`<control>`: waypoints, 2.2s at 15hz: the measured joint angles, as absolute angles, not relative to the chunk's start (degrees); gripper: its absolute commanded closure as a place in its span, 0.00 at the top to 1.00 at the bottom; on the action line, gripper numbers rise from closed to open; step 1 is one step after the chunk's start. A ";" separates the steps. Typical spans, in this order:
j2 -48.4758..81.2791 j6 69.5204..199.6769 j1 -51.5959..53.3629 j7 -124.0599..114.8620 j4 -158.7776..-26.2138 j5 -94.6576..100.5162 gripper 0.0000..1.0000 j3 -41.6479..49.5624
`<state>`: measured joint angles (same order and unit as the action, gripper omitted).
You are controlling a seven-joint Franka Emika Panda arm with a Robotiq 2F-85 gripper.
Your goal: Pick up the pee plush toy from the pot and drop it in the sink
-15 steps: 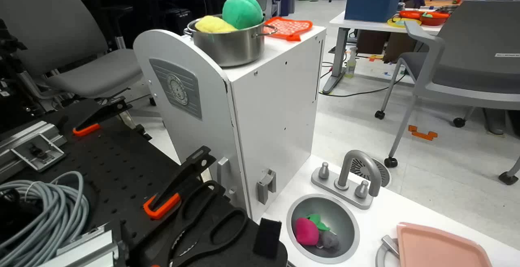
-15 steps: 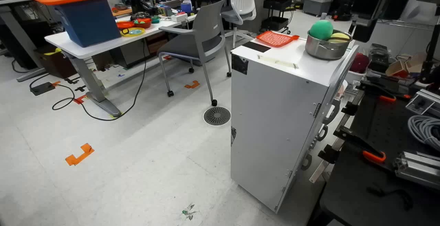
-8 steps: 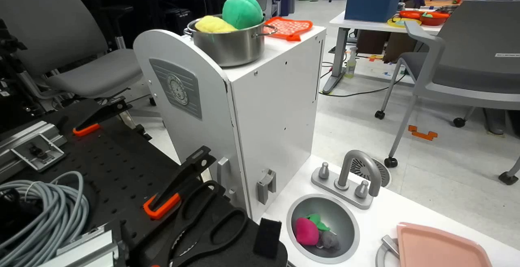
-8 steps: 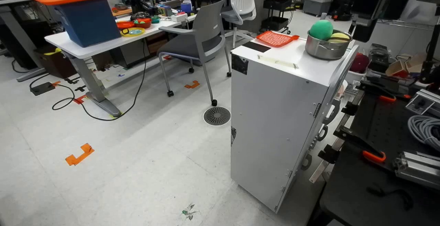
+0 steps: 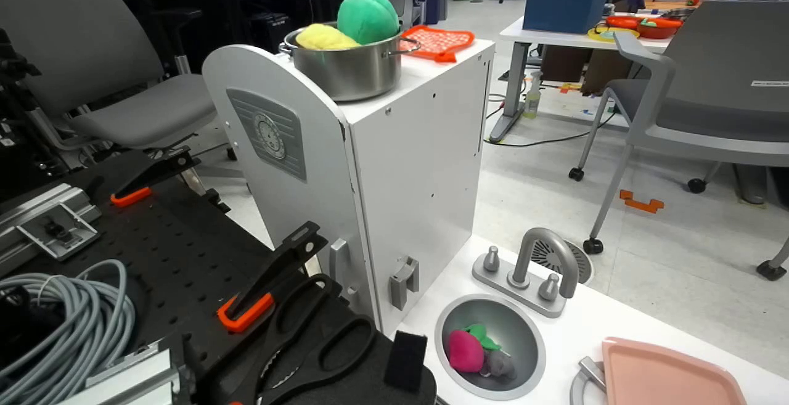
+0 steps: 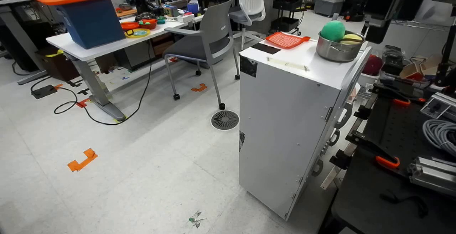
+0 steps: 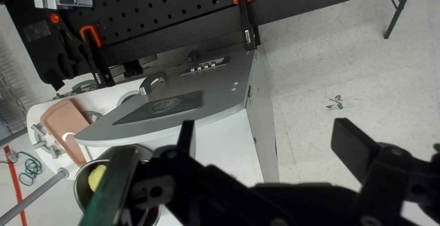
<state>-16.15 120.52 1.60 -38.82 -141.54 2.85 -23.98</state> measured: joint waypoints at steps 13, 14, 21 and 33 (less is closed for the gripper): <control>-16.10 120.52 2.40 -38.82 -141.58 2.96 1.00 -22.99; -16.11 120.52 2.69 -38.90 -141.58 2.95 1.00 -22.23; -16.27 120.52 0.95 -45.93 -141.10 3.35 1.00 -14.92; -8.85 110.18 -5.16 -54.19 -130.96 11.33 1.00 -5.95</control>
<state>-8.85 110.18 -5.16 -54.19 -130.96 11.33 -5.95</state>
